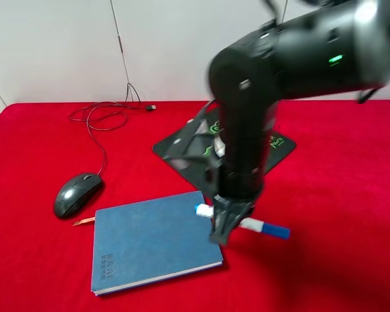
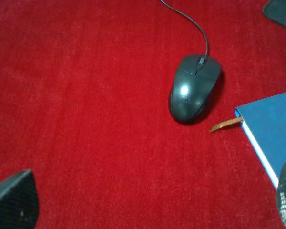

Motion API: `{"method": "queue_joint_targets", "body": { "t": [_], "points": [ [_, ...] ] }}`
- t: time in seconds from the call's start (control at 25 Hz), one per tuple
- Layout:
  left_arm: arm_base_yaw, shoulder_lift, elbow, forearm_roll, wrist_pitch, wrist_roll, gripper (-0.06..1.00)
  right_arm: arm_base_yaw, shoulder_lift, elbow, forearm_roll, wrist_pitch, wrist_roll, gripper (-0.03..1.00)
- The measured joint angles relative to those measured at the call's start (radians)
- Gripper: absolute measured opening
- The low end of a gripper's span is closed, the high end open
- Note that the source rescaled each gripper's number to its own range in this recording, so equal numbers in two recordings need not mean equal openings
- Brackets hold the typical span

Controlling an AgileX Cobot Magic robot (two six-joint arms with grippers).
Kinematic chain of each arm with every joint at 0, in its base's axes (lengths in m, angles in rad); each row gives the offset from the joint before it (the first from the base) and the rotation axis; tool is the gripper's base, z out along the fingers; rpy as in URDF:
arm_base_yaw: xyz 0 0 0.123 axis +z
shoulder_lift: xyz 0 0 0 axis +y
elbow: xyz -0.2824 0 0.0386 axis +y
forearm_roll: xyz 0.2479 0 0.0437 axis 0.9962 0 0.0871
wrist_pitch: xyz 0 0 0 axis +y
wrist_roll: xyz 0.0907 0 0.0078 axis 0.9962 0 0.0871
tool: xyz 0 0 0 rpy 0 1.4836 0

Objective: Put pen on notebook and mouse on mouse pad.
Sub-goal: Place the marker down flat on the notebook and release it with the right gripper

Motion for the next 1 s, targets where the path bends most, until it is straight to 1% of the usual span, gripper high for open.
{"method": "queue_joint_targets", "body": {
  "t": [0.12, 0.36, 0.6, 0.8, 1.0],
  "points": [
    [0.0, 0.0, 0.0, 0.0, 0.0, 0.0, 1.0, 0.051, 0.051, -0.055, -0.008, -0.014, -0.009, 0.01],
    [0.0, 0.0, 0.0, 0.0, 0.0, 0.0, 1.0, 0.114, 0.137, -0.148, -0.012, -0.041, -0.058, 0.01],
    [0.0, 0.0, 0.0, 0.0, 0.0, 0.0, 1.0, 0.121, 0.225, -0.205, 0.008, -0.056, -0.101, 0.01],
    [0.0, 0.0, 0.0, 0.0, 0.0, 0.0, 1.0, 0.121, 0.271, -0.235, 0.02, -0.088, -0.117, 0.01],
    [0.0, 0.0, 0.0, 0.0, 0.0, 0.0, 1.0, 0.121, 0.277, -0.254, 0.018, -0.152, -0.124, 0.01]
  ]
}}
